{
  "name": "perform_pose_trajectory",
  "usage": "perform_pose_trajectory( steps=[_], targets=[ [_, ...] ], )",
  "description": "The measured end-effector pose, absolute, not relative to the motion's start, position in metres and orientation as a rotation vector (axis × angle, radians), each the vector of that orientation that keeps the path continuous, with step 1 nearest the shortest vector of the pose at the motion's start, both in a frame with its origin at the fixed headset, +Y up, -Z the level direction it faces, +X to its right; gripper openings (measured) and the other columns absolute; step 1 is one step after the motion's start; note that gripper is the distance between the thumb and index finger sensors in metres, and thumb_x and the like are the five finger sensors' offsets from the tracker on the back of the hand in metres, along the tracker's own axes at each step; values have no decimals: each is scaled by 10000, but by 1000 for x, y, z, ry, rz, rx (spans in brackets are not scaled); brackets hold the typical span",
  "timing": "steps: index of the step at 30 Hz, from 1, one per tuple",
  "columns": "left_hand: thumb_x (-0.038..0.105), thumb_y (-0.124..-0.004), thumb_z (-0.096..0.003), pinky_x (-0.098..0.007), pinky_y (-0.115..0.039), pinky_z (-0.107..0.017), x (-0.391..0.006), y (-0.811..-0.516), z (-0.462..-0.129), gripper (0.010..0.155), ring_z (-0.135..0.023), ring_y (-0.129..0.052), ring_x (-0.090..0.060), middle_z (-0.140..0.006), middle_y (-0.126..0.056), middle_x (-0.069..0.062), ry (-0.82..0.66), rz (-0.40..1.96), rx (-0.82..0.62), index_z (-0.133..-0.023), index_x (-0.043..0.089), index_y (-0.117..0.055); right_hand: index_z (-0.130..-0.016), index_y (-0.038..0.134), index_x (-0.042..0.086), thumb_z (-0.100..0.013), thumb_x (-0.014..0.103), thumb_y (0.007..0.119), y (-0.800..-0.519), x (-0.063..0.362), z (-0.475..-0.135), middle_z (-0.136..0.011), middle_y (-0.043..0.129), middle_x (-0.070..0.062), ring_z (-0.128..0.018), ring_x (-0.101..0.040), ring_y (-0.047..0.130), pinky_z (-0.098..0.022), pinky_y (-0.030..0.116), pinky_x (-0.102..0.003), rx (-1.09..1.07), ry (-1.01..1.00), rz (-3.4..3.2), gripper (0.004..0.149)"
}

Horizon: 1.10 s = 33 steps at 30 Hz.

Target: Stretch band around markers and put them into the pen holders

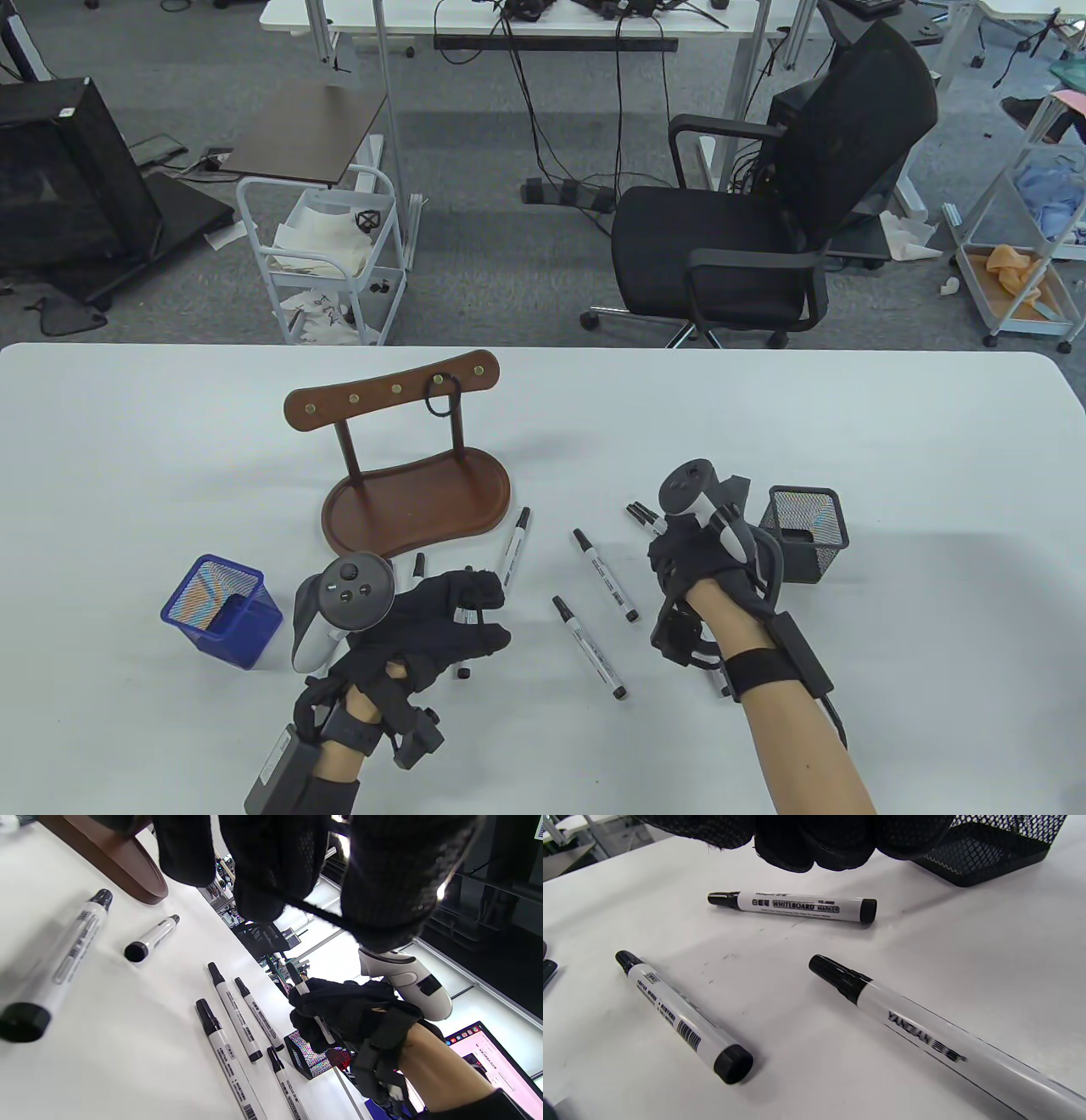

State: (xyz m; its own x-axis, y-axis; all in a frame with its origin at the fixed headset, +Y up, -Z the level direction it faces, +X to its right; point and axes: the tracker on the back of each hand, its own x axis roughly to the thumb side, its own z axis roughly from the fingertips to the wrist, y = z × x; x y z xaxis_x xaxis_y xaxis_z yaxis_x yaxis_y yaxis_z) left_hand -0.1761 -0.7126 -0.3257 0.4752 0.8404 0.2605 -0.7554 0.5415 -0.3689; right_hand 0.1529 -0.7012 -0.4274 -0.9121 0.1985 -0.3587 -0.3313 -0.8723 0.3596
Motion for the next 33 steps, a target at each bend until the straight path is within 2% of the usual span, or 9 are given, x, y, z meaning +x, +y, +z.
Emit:
perform_pose_trajectory(
  steps=[5,9,22,33],
  targets=[
    [451,-962,-472,-748,-440,-742,-176,-713,-326,700,-1057,-646,-507,-1050,-862,-120,-440,979,-214,-1032,129,-694,-1034,490,356,-510,434,810,-714,152,-450,-844,772,43,-693,-221,818,-661,679,-515,-524,620,2837,619],
    [448,-963,-471,-749,-438,-742,-176,-712,-326,698,-1057,-645,-506,-1049,-863,-118,-439,981,-209,-1031,130,-694,-1043,479,394,-484,468,831,-724,156,-461,-898,724,22,-750,-252,770,-702,614,-549,-558,687,2833,665],
    [447,-962,-473,-746,-444,-742,-179,-712,-326,698,-1053,-658,-497,-1049,-861,-120,-437,997,-197,-1032,128,-691,-1011,514,372,-504,437,805,-747,155,-469,-926,677,8,-784,-271,725,-723,553,-578,-583,768,2857,589],
    [446,-960,-475,-746,-444,-741,-180,-712,-325,692,-1052,-658,-500,-1046,-865,-120,-433,1004,-193,-1029,127,-695,-958,549,339,-527,415,751,-751,147,-469,-923,661,-7,-798,-281,704,-733,532,-584,-563,771,2895,482]
  ],
)
